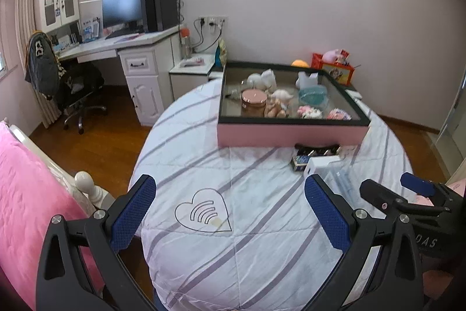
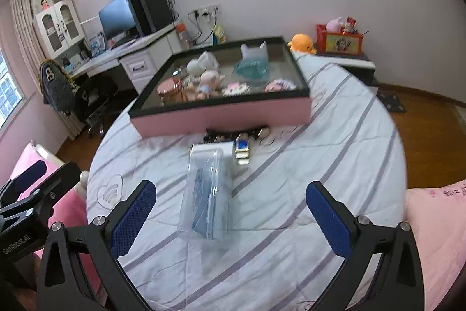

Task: Organize rigid objects
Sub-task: 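Grasp the clear plastic case with the right gripper while the left gripper grasps the white charger block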

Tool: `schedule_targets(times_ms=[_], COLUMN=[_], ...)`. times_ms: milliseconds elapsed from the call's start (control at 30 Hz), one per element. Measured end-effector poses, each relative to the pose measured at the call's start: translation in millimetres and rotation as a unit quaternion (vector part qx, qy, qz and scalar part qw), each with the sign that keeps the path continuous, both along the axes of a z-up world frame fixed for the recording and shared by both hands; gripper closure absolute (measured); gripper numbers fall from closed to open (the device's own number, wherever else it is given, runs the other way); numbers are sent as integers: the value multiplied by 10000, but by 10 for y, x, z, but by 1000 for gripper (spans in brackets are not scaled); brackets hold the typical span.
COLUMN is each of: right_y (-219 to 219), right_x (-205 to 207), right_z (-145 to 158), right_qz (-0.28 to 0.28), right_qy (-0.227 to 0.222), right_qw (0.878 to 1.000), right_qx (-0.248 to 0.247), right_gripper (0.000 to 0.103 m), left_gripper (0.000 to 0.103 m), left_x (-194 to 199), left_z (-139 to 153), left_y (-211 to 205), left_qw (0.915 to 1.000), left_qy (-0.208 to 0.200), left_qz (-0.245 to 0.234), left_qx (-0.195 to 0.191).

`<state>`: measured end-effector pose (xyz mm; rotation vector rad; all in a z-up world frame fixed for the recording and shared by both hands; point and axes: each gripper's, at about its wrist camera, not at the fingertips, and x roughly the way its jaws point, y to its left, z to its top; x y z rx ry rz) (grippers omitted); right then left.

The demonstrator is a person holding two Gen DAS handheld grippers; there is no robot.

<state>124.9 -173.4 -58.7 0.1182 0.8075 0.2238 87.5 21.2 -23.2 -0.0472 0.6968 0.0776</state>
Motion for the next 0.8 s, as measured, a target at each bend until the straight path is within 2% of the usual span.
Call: schedule_targets(times_ms=[100,133,200,233,300,500,800], right_y=[117,145,181,171,139,30,-296], right_x=[94,116,182,206,223,218,276], right_z=[-175,-224,-379,-438,-500,-393,-431], right_qz=[143,181,261,300,399,447,218], right_qy=[200,267,470,552,601,382,388], right_qw=[9996,9993,9983,9979,9974,9982,9988], right_qx=[-147,-195,-239,-165,-1,-85,-187], right_gripper=[1,9,34,56,71,71,71], left_gripper=[0,0,0,0,0,0,0], left_x=[50,76,115,140,180,313,532], left_z=[-86,-117,-159,-186,-224,-301,-435], left_y=[12,15,13,4,-11,-160,-575], left_qw=[9999,9999,9998,9997,9996,9990,9968], left_qy=[106,144,194,230,282,384,537], left_qz=[17,35,37,26,3,-193,-565], left_qx=[-17,-19,-34,-36,-27,-100,-195])
